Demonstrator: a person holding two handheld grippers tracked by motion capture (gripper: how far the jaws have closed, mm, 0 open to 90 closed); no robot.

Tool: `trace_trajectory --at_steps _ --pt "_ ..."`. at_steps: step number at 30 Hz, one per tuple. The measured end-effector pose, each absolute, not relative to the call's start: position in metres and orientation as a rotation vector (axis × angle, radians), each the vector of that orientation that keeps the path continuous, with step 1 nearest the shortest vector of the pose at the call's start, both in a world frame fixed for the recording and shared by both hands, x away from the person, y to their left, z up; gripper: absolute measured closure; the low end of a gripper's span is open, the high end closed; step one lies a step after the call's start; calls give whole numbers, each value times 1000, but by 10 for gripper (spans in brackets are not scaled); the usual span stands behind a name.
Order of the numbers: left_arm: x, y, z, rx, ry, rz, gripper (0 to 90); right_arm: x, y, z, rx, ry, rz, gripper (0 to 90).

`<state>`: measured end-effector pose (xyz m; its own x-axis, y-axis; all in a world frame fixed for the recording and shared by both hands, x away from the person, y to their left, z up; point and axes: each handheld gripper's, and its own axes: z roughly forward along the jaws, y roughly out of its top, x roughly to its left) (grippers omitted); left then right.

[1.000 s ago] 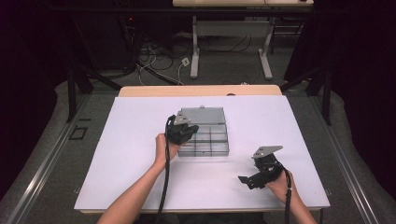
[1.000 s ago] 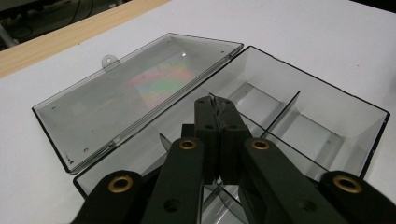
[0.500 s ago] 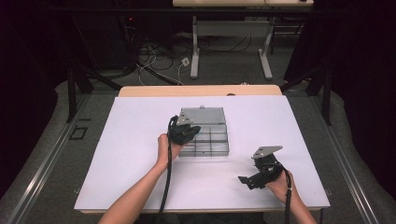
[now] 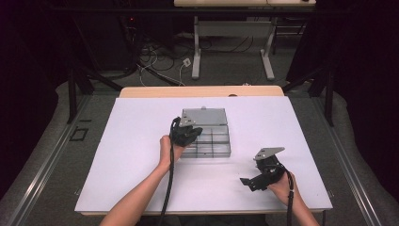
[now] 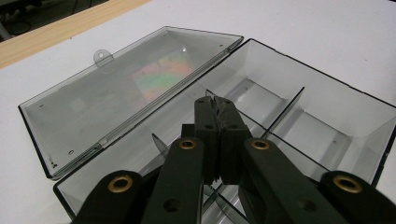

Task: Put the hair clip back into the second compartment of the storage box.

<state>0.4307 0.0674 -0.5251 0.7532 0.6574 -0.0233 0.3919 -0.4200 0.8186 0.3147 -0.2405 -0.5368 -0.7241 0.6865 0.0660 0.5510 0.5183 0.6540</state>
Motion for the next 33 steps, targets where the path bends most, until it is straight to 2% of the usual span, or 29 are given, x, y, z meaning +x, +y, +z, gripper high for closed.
trace_trajectory --at_steps 22,30,33 --pt "430 60 -529 2079 803 383 883 314 -239 -538 1060 2548 987 0" --pt "429 63 -525 2073 802 366 708 314 -239 -537 1052 2552 977 0" --pt "428 65 -523 2067 807 370 588 313 -240 -536 1053 2556 968 0"
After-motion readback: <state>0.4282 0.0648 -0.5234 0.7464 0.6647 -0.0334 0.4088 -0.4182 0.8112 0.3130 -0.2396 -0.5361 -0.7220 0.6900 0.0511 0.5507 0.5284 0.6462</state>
